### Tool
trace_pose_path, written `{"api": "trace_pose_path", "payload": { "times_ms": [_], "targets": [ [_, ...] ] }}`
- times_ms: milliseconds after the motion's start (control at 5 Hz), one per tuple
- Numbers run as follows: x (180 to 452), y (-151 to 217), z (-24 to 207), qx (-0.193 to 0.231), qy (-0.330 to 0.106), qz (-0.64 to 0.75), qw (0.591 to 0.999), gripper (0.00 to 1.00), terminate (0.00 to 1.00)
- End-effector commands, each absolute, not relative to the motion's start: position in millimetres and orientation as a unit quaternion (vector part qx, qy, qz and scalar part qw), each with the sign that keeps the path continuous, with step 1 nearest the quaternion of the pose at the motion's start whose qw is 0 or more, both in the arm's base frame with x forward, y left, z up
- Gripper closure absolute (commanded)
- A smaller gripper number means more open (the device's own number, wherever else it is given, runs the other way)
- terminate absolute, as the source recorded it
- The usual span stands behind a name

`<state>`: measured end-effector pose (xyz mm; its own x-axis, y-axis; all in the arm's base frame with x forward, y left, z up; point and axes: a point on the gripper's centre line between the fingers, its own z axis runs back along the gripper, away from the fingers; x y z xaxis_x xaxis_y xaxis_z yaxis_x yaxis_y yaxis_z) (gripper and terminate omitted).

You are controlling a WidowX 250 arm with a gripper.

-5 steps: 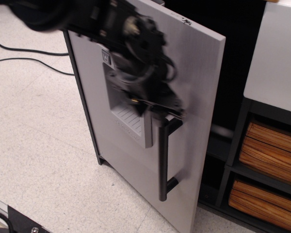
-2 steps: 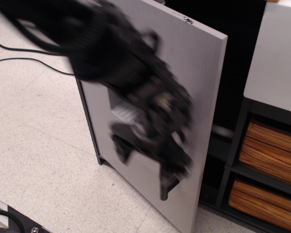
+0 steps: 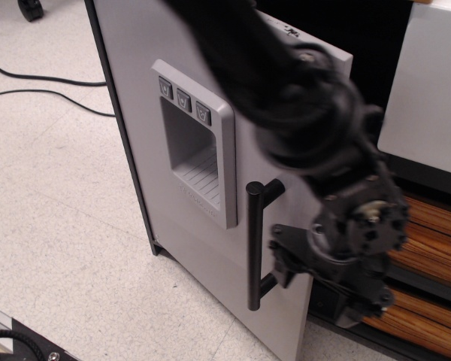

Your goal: Open fridge

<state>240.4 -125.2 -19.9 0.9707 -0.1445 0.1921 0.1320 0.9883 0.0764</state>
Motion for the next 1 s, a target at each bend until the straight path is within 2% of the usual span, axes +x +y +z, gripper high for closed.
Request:
{"api": "trace_pose_path", "payload": {
  "times_ms": [0, 400, 600, 800],
  "targets": [
    [270.5, -159.5, -3.8, 0.002, -0.135, -0.071, 0.988, 0.0, 0.0],
    [308.8, -156.7, 10.1, -0.007, -0.163, -0.049, 0.985, 0.0, 0.0],
    [327.4, -142.1, 16.8, -0.002, -0.166, -0.027, 0.986, 0.0, 0.0],
    [331.4, -124.6, 23.8, 0.008, -0.174, -0.009, 0.985, 0.0, 0.0]
  ]
}}
